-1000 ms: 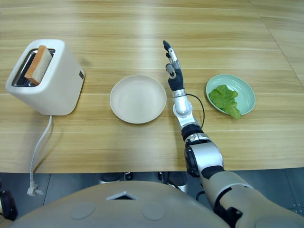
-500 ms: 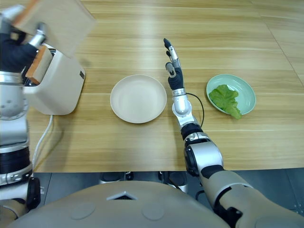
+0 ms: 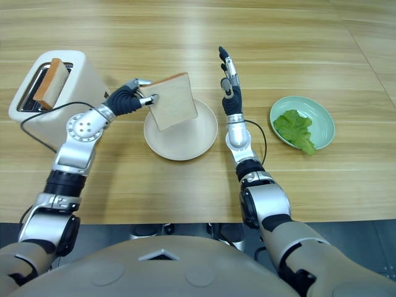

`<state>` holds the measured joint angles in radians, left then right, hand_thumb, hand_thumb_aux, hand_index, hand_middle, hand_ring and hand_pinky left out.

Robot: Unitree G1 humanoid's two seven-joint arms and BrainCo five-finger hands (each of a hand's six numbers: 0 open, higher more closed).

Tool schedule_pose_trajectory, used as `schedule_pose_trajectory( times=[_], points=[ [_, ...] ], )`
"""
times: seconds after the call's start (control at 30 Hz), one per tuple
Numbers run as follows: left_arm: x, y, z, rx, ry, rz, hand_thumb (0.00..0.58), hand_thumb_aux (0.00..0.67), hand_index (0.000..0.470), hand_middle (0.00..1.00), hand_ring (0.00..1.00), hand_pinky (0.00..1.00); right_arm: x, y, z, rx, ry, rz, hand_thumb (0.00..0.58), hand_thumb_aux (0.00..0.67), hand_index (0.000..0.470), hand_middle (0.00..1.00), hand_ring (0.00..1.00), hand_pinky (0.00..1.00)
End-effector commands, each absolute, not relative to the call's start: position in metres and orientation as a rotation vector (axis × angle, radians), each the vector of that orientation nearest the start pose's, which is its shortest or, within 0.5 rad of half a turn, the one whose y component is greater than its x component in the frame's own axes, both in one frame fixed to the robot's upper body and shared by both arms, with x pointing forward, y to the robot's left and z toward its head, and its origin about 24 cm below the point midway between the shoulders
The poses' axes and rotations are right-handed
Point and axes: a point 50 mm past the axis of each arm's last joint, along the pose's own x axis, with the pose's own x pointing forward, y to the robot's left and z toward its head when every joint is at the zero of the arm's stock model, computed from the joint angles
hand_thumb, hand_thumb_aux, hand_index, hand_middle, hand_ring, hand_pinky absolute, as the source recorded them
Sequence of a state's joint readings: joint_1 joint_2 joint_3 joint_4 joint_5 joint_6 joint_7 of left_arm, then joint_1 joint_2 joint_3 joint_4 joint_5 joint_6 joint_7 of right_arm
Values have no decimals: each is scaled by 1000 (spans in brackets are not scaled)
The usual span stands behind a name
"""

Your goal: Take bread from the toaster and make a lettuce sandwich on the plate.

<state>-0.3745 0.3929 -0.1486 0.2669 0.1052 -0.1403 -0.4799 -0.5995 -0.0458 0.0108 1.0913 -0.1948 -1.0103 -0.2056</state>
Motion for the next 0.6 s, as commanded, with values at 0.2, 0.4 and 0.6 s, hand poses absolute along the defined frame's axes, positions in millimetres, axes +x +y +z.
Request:
schedule_pose_trajectory(
  times=[0.2,0.4,0.6],
  points=[
    [327,144,54,518,84,-740,580,670,460,1000,1000,1000,325,-115,62,-155,-516,99,0,0,0,0,0,0],
    [325,143,44,512,148,-808,580,670,460,1000,1000,1000,325,-114,62,-157,-516,102,0,0,0,0,0,0],
    [319,152,42,522,189,-874,580,670,460,1000,1000,1000,325,-113,62,-160,-513,104,0,0,0,0,0,0]
  ],
)
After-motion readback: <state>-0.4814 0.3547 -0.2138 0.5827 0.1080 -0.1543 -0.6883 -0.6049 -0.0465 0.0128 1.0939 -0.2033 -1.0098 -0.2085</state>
